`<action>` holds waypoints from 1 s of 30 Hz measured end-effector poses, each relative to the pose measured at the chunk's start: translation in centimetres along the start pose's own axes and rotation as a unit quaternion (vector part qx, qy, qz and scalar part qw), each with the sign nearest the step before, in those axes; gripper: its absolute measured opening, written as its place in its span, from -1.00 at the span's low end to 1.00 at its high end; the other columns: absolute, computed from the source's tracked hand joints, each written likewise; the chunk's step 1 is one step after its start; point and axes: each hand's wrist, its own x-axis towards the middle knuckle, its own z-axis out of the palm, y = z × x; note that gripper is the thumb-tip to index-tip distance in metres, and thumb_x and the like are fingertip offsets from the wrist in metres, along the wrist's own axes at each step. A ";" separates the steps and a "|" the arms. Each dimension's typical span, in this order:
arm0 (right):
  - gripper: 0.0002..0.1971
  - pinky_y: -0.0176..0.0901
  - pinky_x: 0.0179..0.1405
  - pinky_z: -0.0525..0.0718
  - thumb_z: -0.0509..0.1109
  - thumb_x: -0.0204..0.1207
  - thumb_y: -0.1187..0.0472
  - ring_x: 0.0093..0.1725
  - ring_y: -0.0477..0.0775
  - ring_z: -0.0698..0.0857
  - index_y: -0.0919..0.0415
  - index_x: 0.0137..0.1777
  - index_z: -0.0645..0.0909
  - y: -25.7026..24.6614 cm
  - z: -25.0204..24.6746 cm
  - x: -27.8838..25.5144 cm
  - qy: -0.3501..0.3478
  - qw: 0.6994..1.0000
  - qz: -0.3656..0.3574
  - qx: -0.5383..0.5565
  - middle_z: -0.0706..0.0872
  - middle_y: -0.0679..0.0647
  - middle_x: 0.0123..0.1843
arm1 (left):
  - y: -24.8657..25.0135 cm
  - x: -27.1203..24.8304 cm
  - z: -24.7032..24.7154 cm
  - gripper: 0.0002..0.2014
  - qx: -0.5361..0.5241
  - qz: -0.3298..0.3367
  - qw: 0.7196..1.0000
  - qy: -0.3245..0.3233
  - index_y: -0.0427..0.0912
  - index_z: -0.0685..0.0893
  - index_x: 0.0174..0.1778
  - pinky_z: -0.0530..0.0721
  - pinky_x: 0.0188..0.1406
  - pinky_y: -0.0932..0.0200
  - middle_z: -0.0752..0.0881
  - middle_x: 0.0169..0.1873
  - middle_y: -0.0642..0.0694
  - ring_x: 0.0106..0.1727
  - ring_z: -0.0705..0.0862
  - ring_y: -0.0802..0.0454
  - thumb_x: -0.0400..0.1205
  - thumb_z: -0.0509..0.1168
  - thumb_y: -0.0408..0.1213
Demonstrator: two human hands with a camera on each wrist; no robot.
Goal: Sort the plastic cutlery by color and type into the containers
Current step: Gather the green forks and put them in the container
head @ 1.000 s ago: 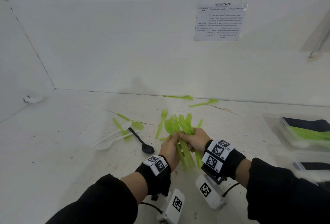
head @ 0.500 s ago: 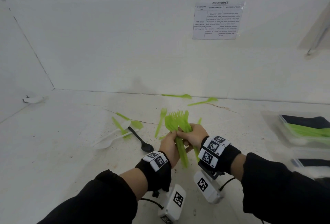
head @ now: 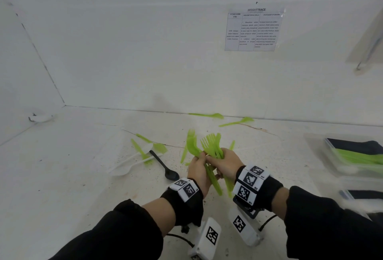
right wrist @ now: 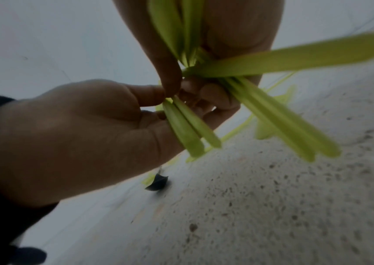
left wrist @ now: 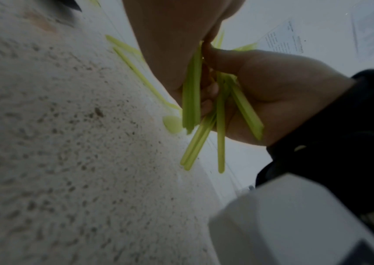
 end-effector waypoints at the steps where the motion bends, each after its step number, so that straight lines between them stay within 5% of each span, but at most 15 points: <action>1: -0.90 -0.11 -0.38 0.55 0.38 0.49 0.23 -0.44 0.02 0.54 0.26 -0.09 0.58 -0.1 -0.1 0.1 -0.013 1.000 0.012 0.023 0.59 0.10 -0.34 | 0.0 0.1 0.0 -0.73 -0.003 0.002 1.000 0.009 -0.22 0.53 0.25 0.67 -0.12 -0.14 0.68 0.05 -0.27 -0.07 0.68 -0.15 0.78 0.00 -0.22; 5: -0.93 0.04 -0.22 0.62 0.27 0.50 0.39 -0.33 0.12 0.63 0.28 -0.14 0.58 -0.4 -0.6 0.2 -0.037 0.997 0.025 0.062 0.65 0.18 -0.28 | 0.1 0.5 -0.2 -0.77 -0.009 0.005 1.000 0.017 -0.25 0.49 0.24 0.63 0.00 -0.19 0.65 -0.04 -0.21 -0.13 0.65 -0.15 0.78 0.01 -0.27; 9: -0.85 0.14 -0.14 0.69 0.29 0.55 0.38 -0.31 0.13 0.68 0.22 -0.22 0.63 -0.4 -1.2 0.0 -0.038 0.997 0.012 0.062 0.73 0.16 -0.24 | 0.2 0.3 -0.2 -0.76 0.000 -0.010 1.000 0.007 -0.28 0.54 0.12 0.64 -0.15 -0.11 0.65 -0.15 -0.22 -0.19 0.65 -0.13 0.78 0.01 -0.27; 13: -0.92 0.22 0.00 0.68 0.33 0.52 0.38 -0.22 0.20 0.68 0.25 -0.12 0.64 -0.2 -1.0 -0.2 -0.027 0.998 0.016 0.056 0.73 0.24 -0.15 | -0.1 0.2 -0.2 -0.66 0.025 -0.018 0.999 0.012 -0.36 0.54 0.30 0.69 -0.17 -0.09 0.67 0.08 -0.35 -0.10 0.68 -0.18 0.78 0.00 -0.24; 17: -0.84 0.17 0.13 0.70 0.35 0.52 0.33 -0.07 0.26 0.73 0.10 -0.24 0.65 0.1 -0.6 -0.1 -0.011 1.000 0.001 0.018 0.72 0.14 -0.22 | -0.3 0.3 -0.4 -0.68 0.058 -0.008 0.998 0.016 -0.34 0.53 0.34 0.74 -0.18 -0.05 0.67 0.20 -0.37 0.07 0.71 -0.25 0.76 0.06 -0.26; 23: -0.92 0.12 0.05 0.72 0.43 0.48 0.25 -0.08 0.24 0.75 0.09 -0.12 0.58 0.4 -0.5 -0.2 0.023 0.999 0.012 -0.018 0.73 0.16 -0.12 | -0.4 0.5 -0.7 -0.70 0.067 -0.010 0.997 0.030 -0.36 0.49 0.33 0.74 -0.14 -0.13 0.67 0.16 -0.36 0.02 0.72 -0.28 0.76 0.09 -0.27; 25: -0.96 0.11 0.01 0.74 0.38 0.51 0.27 -0.19 0.16 0.74 0.12 -0.13 0.60 0.3 -0.6 -0.4 0.043 0.999 0.000 -0.022 0.73 0.10 -0.24 | -0.5 0.5 -0.8 -0.72 0.079 0.002 0.996 0.041 -0.37 0.49 0.29 0.72 -0.18 -0.08 0.68 0.05 -0.30 -0.15 0.72 -0.16 0.75 0.09 -0.27; 30: -0.87 -0.19 -0.29 0.65 0.33 0.53 0.31 -0.39 -0.03 0.64 0.14 -0.23 0.60 0.0 -0.8 -0.6 0.026 0.998 -0.026 -0.048 0.66 0.01 -0.40 | -0.6 1.0 -1.0 -0.78 0.095 0.027 0.993 0.063 -0.33 0.50 0.21 0.75 -0.20 -0.09 0.64 0.02 -0.31 -0.21 0.70 -0.10 0.75 0.10 -0.27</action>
